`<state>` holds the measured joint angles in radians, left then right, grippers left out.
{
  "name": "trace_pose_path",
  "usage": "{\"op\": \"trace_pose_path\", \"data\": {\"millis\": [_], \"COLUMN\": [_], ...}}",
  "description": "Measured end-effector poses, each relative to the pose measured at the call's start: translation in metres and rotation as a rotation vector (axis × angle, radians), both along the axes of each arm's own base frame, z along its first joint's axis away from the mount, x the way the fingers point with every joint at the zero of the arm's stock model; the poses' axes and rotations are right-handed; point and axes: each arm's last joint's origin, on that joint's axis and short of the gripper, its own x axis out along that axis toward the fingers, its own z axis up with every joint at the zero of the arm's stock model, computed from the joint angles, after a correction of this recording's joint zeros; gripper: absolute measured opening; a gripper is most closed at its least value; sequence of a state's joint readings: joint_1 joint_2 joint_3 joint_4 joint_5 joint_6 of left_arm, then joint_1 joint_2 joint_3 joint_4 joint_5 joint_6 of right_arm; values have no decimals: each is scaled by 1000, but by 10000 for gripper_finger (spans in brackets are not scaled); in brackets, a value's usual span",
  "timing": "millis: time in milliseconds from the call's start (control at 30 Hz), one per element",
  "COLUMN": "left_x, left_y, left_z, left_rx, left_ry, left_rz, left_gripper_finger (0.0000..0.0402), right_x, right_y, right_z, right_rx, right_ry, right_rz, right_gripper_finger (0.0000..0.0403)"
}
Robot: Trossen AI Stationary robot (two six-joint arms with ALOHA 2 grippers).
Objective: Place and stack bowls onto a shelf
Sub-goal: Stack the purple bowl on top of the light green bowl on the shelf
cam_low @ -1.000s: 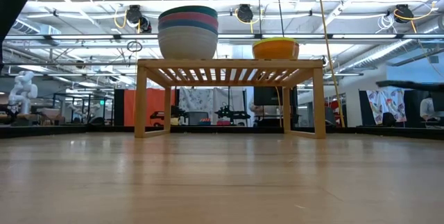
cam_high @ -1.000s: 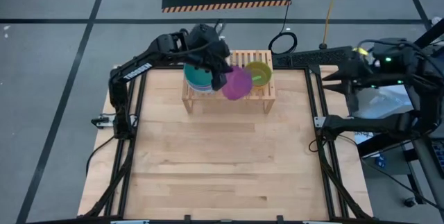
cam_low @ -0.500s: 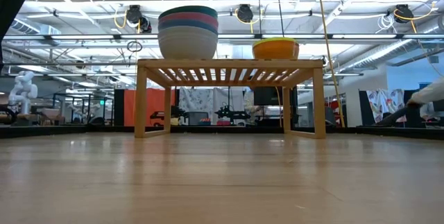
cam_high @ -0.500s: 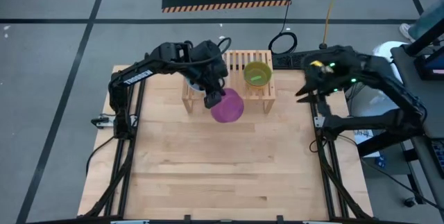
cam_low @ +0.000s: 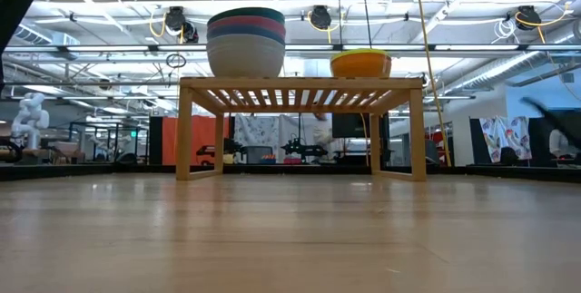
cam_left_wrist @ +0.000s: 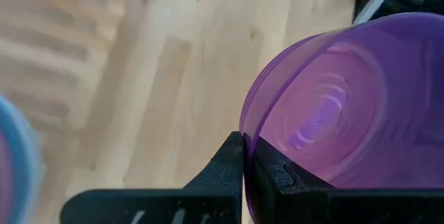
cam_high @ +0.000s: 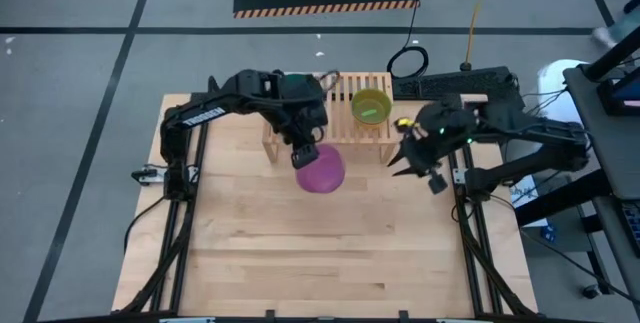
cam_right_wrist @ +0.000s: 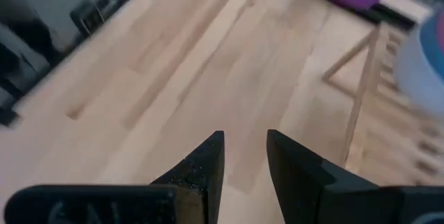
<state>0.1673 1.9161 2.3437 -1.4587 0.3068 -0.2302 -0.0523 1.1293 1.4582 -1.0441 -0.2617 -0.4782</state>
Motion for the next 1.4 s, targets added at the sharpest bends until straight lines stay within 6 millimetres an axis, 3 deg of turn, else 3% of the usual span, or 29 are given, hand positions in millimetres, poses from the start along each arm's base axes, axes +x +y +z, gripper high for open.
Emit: {"op": "trace_pose_path", "data": {"millis": [300,433,1033,1400], "left_x": [12,20,64,83], "left_y": [-16,-21,-48,-54], "left_z": [-21,-31,-78,-95], "left_rx": [-53,-86,-179,-176], "left_ry": [123,152,176,133], "left_rz": [-52,-80,-268,-313], "left_gripper_finger": [5,5,5,5], "right_x": [32,41,43,42], "right_y": [37,49,73,81], "right_z": [-20,-26,-20,-19], "right_rx": [-319,-384,-342,-196], "right_ry": [41,46,-66,-61], "right_rz": [127,174,224,238], "right_gripper_finger": [105,105,105,105]}}
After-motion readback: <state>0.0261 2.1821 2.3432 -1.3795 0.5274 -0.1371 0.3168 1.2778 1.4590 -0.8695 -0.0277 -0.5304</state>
